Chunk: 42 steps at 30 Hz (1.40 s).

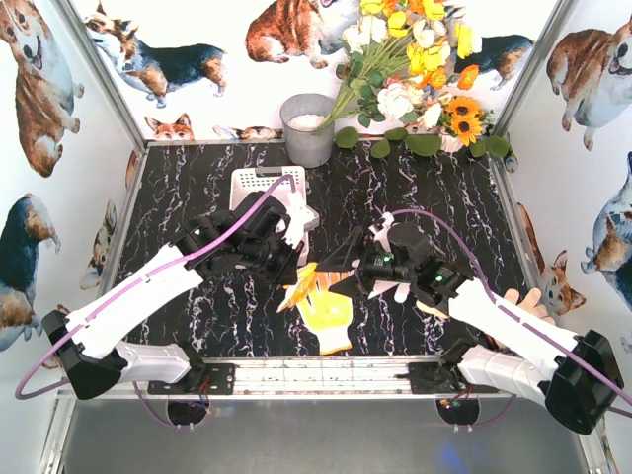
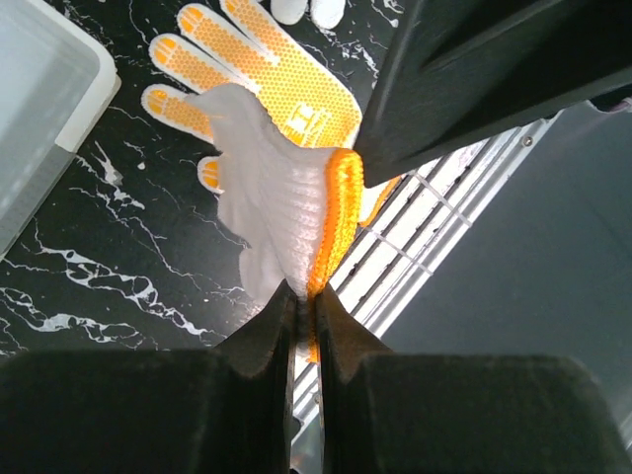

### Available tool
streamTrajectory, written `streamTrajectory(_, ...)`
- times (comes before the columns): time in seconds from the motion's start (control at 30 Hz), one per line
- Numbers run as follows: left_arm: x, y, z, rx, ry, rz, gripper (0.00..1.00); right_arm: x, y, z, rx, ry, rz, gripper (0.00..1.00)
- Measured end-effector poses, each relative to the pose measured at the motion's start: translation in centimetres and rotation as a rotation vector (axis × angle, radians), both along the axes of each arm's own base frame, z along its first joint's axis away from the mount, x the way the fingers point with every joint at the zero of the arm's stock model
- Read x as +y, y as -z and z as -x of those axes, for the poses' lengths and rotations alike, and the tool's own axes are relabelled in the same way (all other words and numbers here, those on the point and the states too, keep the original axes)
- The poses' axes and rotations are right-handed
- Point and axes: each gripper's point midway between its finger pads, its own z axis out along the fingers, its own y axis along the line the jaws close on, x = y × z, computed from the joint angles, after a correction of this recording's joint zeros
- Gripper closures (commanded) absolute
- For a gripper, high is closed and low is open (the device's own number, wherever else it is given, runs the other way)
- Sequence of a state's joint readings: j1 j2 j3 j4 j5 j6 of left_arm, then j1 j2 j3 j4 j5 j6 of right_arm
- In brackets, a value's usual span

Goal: Put the gloves into the storage basket
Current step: Pair the glove with the glove.

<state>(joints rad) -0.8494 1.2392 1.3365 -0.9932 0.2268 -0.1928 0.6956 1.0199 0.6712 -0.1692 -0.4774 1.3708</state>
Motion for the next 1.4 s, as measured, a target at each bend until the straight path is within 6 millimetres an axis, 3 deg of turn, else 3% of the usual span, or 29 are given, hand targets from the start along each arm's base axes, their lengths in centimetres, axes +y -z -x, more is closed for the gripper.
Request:
streamTrajectory(0.27,-0.2,0.6,-0.5,-0.013,-0.007,-0.004,1.0,0.0,-3.8,-0.7,0.023,0.089,-0.139,0.21)
streamTrajectory(0.5,-0.6,1.0,-0.4,-0.014,0.018,0.015,1.0,-0.2,-1.4,-1.2,0.167,0.153,-0.033,0.2)
streamTrajectory(0.73,-0.8,1.0,0.0,-0.022,0.056,0.015,1.0,0.1,-0.6,-2.0,0.237,0.181,0.023,0.14)
streamTrajectory(0.9,-1.0,0.9,0.2,-0.027,0.079,0.018,1.0,0.9,0.8,-2.4,0.276,0.171,0.069,0.15)
streamTrajectory(1.13,-1.7,0.7,0.6,-0.036,0.111,0.037,1.0,2.1,3.8,-1.6,0.325,0.125,0.146,0.22)
streamTrajectory(1.3,-1.9,0.6,0.8,-0.037,0.122,0.043,1.0,2.2,4.7,-1.4,0.326,0.113,0.17,0.38)
streamTrajectory(1.4,-1.9,0.6,1.0,-0.035,0.123,0.045,1.0,2.1,4.9,-1.5,0.315,0.112,0.178,0.52)
